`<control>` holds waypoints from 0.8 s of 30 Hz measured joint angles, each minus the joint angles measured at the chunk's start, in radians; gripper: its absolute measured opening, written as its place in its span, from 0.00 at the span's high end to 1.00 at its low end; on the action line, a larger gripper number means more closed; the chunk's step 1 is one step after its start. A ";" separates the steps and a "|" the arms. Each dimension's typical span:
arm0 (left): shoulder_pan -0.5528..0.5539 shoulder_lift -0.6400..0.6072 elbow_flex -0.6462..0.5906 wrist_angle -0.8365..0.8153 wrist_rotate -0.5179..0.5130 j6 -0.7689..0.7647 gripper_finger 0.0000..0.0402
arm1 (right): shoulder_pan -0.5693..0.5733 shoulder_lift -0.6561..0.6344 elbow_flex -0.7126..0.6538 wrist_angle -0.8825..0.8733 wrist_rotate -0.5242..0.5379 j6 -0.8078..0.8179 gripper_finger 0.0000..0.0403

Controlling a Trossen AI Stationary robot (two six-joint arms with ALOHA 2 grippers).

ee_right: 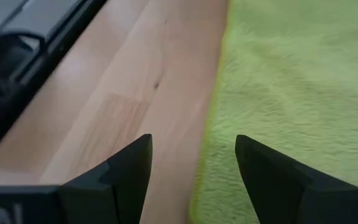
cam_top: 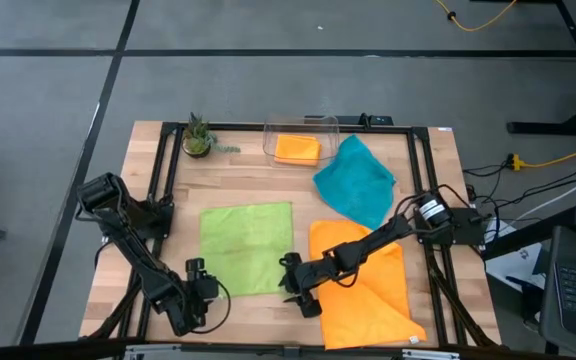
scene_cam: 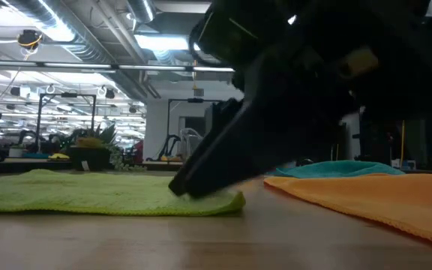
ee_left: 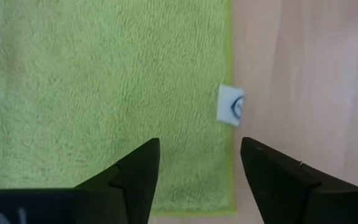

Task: Fold microfiber towels
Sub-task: Fold the green microfiber cloth

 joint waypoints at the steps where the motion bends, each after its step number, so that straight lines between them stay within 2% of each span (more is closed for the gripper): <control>1: -0.002 0.005 -0.002 -0.001 0.005 0.000 0.45 | 0.000 0.007 0.008 -0.025 0.001 -0.003 0.42; 3: -0.005 0.020 -0.008 0.009 0.033 -0.001 0.45 | 0.000 0.016 0.029 -0.063 0.007 0.013 0.42; 10: -0.021 0.071 -0.009 0.017 0.009 -0.007 0.45 | 0.001 0.021 0.036 -0.093 0.045 0.063 0.42; 13: -0.021 0.072 -0.009 0.020 0.012 -0.002 0.49 | 0.001 0.022 0.036 -0.115 0.049 0.068 0.46; 17: -0.020 0.073 -0.009 0.029 0.022 -0.007 0.59 | 0.000 0.022 0.036 -0.129 0.055 0.097 0.55; 24: -0.021 0.075 -0.011 0.046 0.001 -0.084 0.89 | 0.002 0.023 0.034 -0.131 0.063 0.098 0.75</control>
